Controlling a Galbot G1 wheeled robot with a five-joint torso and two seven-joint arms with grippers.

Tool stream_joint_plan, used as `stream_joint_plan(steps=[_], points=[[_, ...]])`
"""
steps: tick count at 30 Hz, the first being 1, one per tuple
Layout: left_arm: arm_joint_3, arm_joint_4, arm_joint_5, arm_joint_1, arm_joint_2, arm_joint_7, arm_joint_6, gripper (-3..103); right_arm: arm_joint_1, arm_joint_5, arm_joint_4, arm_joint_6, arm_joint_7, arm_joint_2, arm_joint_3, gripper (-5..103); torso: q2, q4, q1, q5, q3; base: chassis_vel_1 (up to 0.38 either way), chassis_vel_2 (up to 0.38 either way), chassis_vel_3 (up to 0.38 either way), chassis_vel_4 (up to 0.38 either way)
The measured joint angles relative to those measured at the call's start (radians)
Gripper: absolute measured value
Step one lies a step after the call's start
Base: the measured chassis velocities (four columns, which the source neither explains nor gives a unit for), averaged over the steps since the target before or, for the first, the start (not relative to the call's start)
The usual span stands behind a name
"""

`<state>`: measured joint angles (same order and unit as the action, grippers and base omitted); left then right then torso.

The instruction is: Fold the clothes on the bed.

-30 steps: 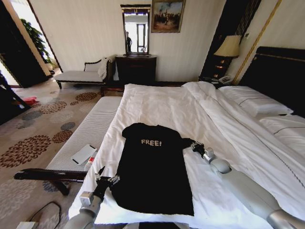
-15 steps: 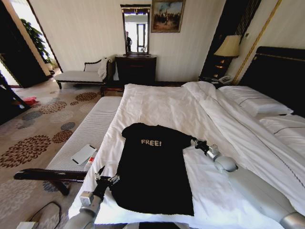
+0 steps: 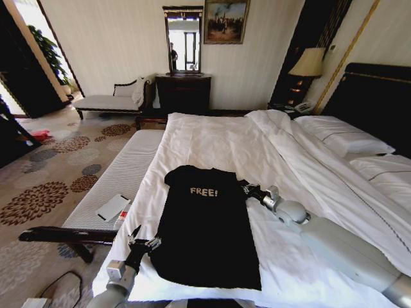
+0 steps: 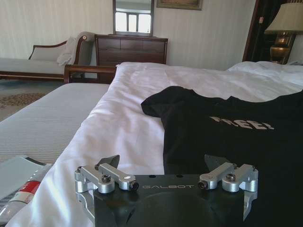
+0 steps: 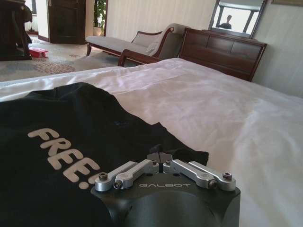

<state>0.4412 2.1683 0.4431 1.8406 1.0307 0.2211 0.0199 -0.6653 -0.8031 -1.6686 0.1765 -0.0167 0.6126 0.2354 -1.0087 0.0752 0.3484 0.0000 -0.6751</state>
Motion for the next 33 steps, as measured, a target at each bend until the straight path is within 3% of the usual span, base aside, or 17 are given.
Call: stream_joint_plan(steps=[9,17,19,23,25,27,29,31,33], points=[[0.016,0.004,0.003,0.016,0.003,-0.003,0.007,100,0.078,-0.031,0.094,0.022,-0.052,0.120,0.104,0,0.000,0.0001,0.000,0.0001,0.000,0.000,0.000,0.000,0.000],[0.016,-0.004,0.004,0.011,0.003,-0.004,0.009,100,0.077,-0.029,0.083,0.034,-0.113,0.162,0.124,-2,0.000,0.0000,0.000,-0.0001,0.000,0.000,0.000,0.000,0.000],[0.014,-0.005,0.003,0.007,0.003,-0.003,0.009,100,0.071,-0.030,0.064,0.035,-0.118,0.160,0.124,3,0.000,0.0000,0.000,-0.0001,0.000,0.000,0.000,0.000,0.000],[0.005,-0.008,-0.004,-0.008,-0.002,0.007,0.000,100,0.046,0.007,-0.007,0.034,-0.117,0.139,0.127,25,0.000,0.0002,0.000,-0.0001,0.000,0.000,0.000,0.000,0.000],[0.004,-0.006,-0.005,-0.010,-0.003,0.011,-0.005,100,0.042,0.040,-0.011,0.026,-0.113,0.134,0.130,25,0.000,0.0001,0.000,-0.0002,0.000,0.000,0.000,0.000,0.000],[0.002,0.002,-0.008,-0.012,-0.006,0.016,-0.013,100,0.037,0.103,-0.004,0.007,-0.107,0.127,0.136,36,0.000,0.0002,0.000,0.0000,0.000,0.000,0.000,0.000,0.000],[0.002,0.003,-0.008,-0.012,-0.006,0.017,-0.013,100,0.037,0.107,-0.003,0.005,-0.107,0.127,0.136,36,0.000,0.0001,0.000,0.0000,0.000,0.000,0.000,0.000,0.000],[0.006,0.016,-0.013,-0.008,-0.007,0.023,-0.019,100,0.024,0.148,0.015,-0.012,-0.107,0.122,0.119,51,0.000,0.0000,0.000,0.0002,0.000,0.000,0.000,0.000,0.000],[0.011,0.020,-0.014,-0.006,-0.008,0.025,-0.020,100,0.015,0.151,0.016,-0.017,-0.107,0.117,0.104,51,0.000,-0.0001,0.000,0.0002,0.000,0.000,0.000,0.000,0.000]])
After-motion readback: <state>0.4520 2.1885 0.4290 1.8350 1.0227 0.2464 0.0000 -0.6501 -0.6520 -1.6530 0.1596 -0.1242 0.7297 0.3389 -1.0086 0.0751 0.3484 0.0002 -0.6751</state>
